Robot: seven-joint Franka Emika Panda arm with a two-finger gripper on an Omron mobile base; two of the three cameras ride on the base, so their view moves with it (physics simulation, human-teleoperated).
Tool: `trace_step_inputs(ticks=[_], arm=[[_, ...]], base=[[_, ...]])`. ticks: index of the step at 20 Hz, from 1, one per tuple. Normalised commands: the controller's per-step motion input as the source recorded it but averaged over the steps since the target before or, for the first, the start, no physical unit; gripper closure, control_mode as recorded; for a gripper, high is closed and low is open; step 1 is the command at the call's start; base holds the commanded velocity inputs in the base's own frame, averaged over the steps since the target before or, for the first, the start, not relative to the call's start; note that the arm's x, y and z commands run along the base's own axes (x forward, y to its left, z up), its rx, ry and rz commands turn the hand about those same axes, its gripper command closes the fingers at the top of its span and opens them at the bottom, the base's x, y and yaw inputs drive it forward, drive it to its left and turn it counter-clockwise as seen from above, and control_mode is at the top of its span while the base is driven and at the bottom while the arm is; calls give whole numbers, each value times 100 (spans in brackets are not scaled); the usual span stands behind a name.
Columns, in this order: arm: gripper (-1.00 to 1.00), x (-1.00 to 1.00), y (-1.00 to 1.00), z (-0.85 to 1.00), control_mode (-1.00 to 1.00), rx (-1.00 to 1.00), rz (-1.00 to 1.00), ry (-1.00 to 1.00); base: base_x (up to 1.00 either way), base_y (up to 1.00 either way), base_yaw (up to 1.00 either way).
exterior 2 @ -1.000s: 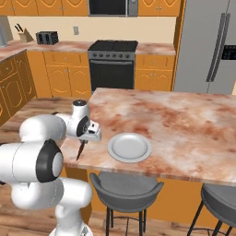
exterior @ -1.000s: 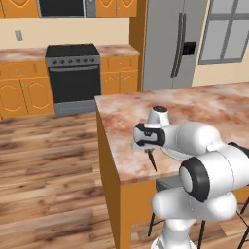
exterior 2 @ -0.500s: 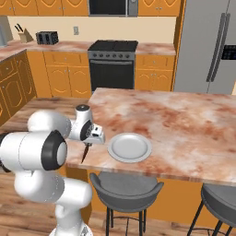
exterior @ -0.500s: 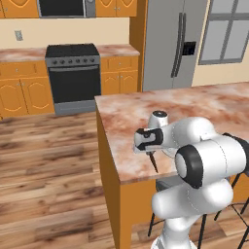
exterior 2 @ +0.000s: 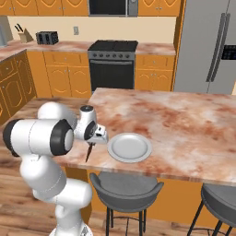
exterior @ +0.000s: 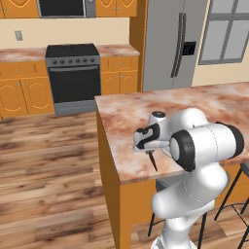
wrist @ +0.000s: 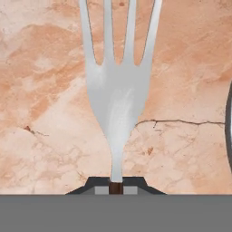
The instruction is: Take the fork and place it on the left side of the plate. Then take the spoon and place it on the right side of the plate. Make sure they're directly next to the plate.
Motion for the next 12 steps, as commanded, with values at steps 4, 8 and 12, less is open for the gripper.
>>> trace_step_inputs(ticks=[4,8,12], arm=[[100,20,0,-18,-100,0,0,2],[100,14,0,-20,-100,0,0,5],[100,11,0,-23,-100,0,0,6]], base=[[0,0,0],[0,0,0],[0,0,0]])
